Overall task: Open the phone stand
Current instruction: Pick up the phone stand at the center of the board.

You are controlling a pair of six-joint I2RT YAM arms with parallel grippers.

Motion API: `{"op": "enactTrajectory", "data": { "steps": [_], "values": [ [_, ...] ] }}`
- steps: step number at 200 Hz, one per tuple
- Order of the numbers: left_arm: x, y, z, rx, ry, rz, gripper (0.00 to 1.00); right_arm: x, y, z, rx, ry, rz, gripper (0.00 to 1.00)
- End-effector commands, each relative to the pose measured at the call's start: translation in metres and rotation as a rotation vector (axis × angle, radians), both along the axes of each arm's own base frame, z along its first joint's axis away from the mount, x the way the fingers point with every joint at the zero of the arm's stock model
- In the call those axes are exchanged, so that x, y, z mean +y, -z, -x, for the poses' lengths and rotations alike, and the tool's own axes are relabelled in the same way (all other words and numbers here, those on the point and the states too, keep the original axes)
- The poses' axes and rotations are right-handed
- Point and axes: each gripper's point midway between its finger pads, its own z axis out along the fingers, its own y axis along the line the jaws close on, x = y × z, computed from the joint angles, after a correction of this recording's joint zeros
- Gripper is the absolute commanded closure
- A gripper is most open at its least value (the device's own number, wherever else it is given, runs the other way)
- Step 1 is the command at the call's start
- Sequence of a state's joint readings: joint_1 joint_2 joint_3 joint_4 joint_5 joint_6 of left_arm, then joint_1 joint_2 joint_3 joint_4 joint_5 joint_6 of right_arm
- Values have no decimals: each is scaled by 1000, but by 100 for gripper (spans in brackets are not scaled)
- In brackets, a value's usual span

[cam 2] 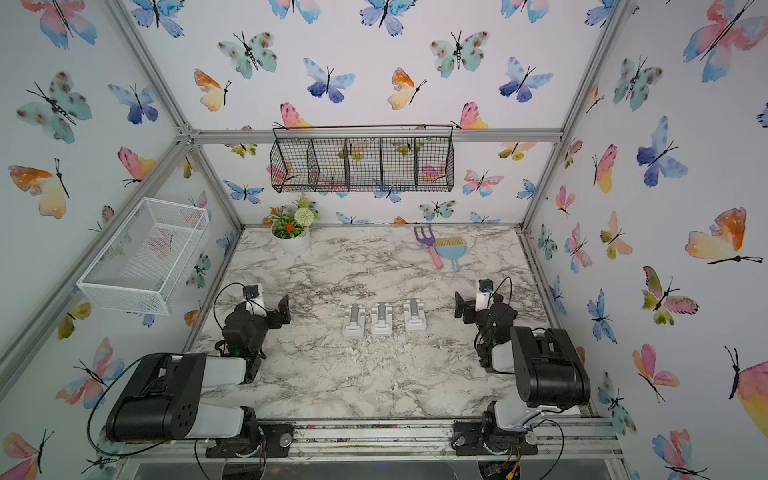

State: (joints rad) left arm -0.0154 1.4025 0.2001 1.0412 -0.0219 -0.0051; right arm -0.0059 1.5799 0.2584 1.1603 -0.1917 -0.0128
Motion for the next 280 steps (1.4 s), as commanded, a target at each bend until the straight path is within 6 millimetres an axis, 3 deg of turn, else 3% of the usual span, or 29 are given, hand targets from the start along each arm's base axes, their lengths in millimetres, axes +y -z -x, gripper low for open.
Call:
{"op": "enactTrajectory", "data": {
  "steps": [1,52,70,186,219,236,280],
  "values": [
    [1,-8,-5,-22,-10,-3,2,4,-6,-3,-25,-20,5,2],
    [1,-8,-5,-23,-12,-4,2,4,-7,-4,-25,-16,4,1],
    [1,-8,-5,-22,-12,-4,2,-7,-5,-6,-14,50,-3,1],
    [0,-7,-5,-20,-11,-6,2,-9,-5,-6,-12,59,-1,2],
    [-1,-9,-5,-27,-24,-17,2,-27,-13,-20,17,190,-5,2],
    [-1,-12,-9,-10,-44,-30,2,-41,-2,-36,186,286,2,2],
    [1,-25,-32,112,-78,-39,2,-26,-17,-57,287,262,-70,2]
  ]
}}
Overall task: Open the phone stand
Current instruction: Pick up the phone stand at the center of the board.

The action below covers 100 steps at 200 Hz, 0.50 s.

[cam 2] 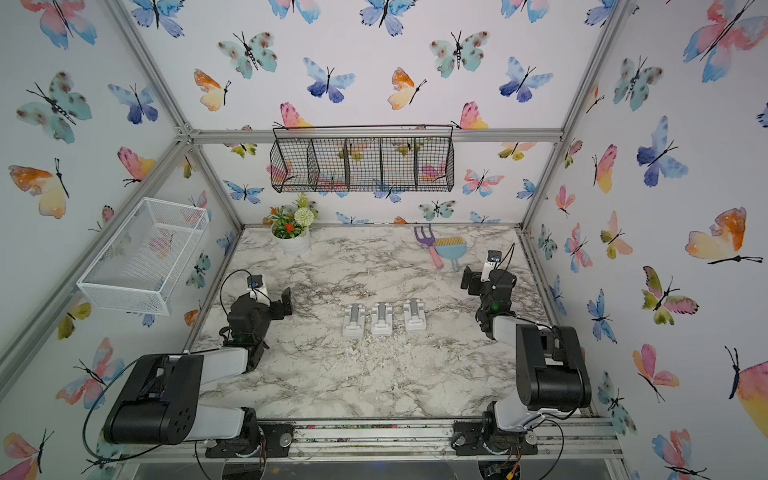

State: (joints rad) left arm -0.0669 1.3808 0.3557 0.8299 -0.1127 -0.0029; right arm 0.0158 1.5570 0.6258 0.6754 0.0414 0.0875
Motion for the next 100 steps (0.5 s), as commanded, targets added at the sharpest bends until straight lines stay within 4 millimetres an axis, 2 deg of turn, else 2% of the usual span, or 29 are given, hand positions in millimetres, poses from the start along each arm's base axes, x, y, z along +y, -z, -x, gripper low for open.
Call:
{"op": "enactTrajectory", "data": {
  "steps": [1,25,50,76,100],
  "values": [
    [6,-6,-7,78,-45,-9,2,5,22,9,184,32,-64,2],
    [-5,-19,-12,108,-17,23,2,16,22,6,309,51,-63,2],
    [-23,-32,-12,141,-5,8,2,39,28,11,440,30,-132,2],
    [-44,-44,-5,176,12,29,2,73,42,25,609,-31,-138,2],
    [-70,-50,10,186,48,45,2,105,47,41,721,-74,-91,2]
  ]
}}
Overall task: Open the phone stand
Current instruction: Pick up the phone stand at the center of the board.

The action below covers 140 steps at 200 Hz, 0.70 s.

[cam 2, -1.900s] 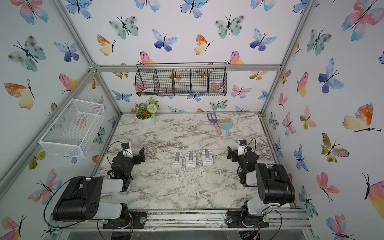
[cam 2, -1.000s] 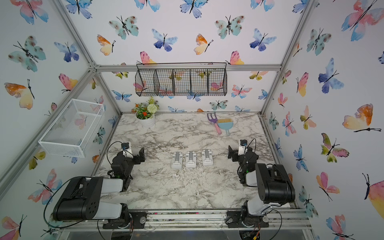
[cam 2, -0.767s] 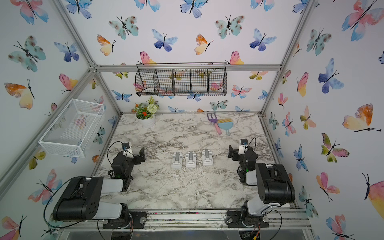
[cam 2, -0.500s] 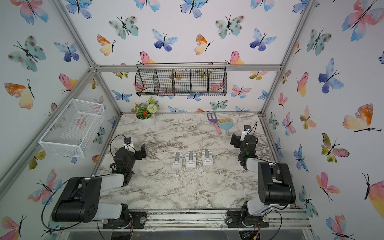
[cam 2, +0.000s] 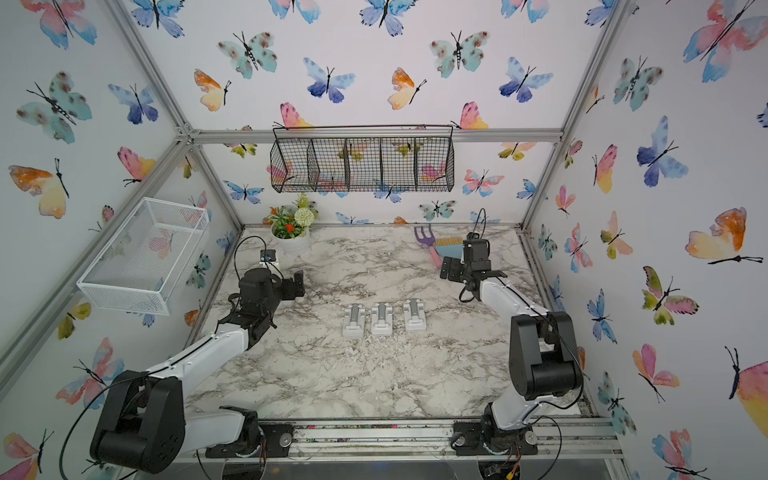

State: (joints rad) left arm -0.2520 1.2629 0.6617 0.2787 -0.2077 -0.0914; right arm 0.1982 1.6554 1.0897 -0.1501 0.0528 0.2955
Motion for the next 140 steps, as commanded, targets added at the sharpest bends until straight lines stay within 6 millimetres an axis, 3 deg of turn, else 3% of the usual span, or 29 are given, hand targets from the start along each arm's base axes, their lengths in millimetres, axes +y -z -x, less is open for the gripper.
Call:
{"op": "enactTrajectory", "data": {
  "steps": [1,31,66,109,140],
  "values": [
    [-13,3,22,68,-14,10,2,26,32,45,258,-42,31,2],
    [-47,1,46,93,61,-21,2,61,28,69,348,-121,18,2],
    [-69,8,62,185,105,23,2,90,28,98,444,-182,29,2],
    [-85,28,83,321,90,117,2,104,44,135,541,-215,88,2],
    [-99,38,98,378,118,126,2,109,55,148,583,-228,114,1]
  ]
}}
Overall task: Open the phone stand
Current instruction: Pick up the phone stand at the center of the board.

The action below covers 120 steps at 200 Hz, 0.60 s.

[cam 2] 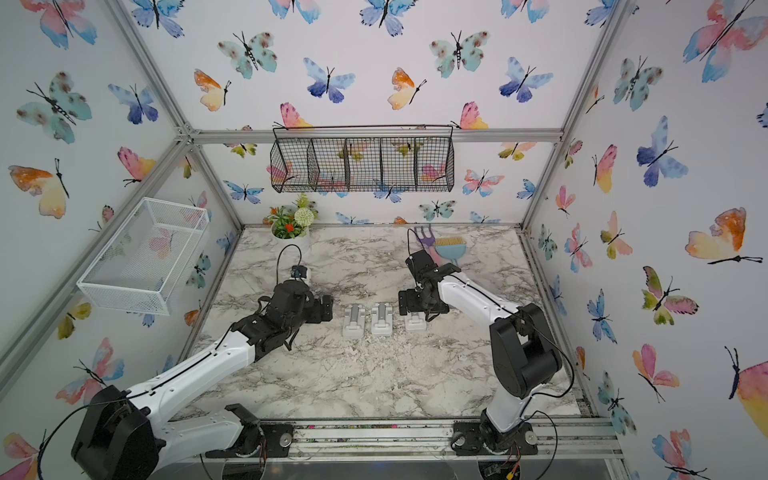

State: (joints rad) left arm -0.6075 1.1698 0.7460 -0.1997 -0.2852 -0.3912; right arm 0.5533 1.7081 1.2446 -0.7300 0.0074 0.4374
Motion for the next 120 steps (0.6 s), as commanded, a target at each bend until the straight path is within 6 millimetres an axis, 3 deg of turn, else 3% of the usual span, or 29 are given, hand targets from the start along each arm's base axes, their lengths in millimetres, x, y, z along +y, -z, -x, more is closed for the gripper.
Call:
{"op": "enactTrajectory", "data": {
  "steps": [1,37,85,120],
  "values": [
    [-6,13,16,91,-18,24,2,-6,19,21,95,9,61,2],
    [-1,23,24,159,-88,44,2,-3,34,28,139,-14,127,1],
    [-30,21,42,197,81,119,2,-5,42,24,135,-15,171,5],
    [-32,19,46,181,109,123,2,-3,46,23,142,-18,174,10]
  ]
}}
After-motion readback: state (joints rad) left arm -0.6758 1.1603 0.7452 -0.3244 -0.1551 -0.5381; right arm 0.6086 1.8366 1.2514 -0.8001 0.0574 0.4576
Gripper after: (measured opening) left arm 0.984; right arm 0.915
